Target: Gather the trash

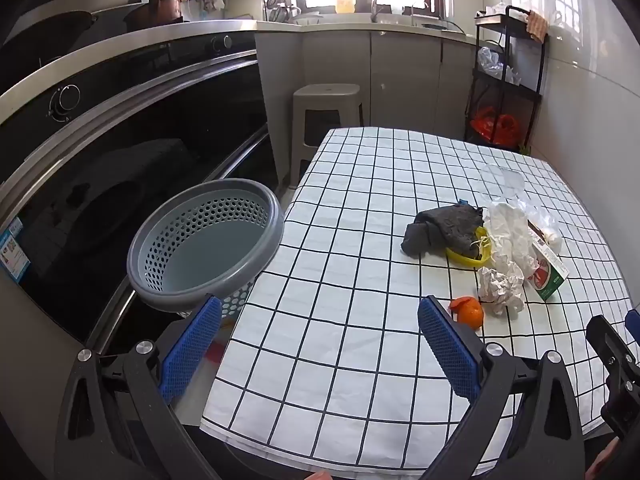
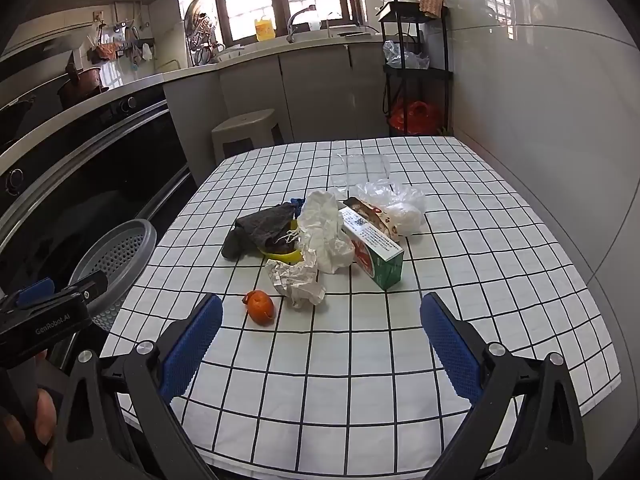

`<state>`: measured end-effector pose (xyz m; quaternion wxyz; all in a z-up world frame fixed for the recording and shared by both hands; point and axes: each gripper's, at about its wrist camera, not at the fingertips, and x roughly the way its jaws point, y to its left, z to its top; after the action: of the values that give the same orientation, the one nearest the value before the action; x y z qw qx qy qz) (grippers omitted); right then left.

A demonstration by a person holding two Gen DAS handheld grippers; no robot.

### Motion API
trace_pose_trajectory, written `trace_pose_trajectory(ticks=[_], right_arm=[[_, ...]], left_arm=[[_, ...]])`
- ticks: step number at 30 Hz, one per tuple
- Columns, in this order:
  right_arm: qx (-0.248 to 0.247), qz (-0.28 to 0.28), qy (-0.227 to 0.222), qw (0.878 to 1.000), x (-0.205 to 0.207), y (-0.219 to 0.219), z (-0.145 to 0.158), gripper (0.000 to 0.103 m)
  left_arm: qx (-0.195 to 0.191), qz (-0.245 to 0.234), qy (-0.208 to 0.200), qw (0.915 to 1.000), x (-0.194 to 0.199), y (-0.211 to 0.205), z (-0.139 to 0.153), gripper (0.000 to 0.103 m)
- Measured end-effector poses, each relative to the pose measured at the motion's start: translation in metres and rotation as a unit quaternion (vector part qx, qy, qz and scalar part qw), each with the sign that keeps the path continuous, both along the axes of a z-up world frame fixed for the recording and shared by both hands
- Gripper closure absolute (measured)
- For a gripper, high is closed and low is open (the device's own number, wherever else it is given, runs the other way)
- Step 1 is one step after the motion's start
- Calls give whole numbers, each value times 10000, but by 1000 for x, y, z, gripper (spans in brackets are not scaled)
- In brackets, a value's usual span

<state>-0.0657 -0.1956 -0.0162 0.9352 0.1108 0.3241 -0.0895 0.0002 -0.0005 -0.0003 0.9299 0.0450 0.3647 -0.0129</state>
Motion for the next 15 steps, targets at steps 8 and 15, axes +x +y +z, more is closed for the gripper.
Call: trace_pose_trajectory(ticks=[8,15], right_arm=[[-6,-22,-6,10000,-1,1,1,8],[-12,-14,-38,10000,-3,3,2,8]], left_arm=[[-1,32,-48,10000,-1,0,2,6],[-27,30,-71,10000,-3,1,1,6]])
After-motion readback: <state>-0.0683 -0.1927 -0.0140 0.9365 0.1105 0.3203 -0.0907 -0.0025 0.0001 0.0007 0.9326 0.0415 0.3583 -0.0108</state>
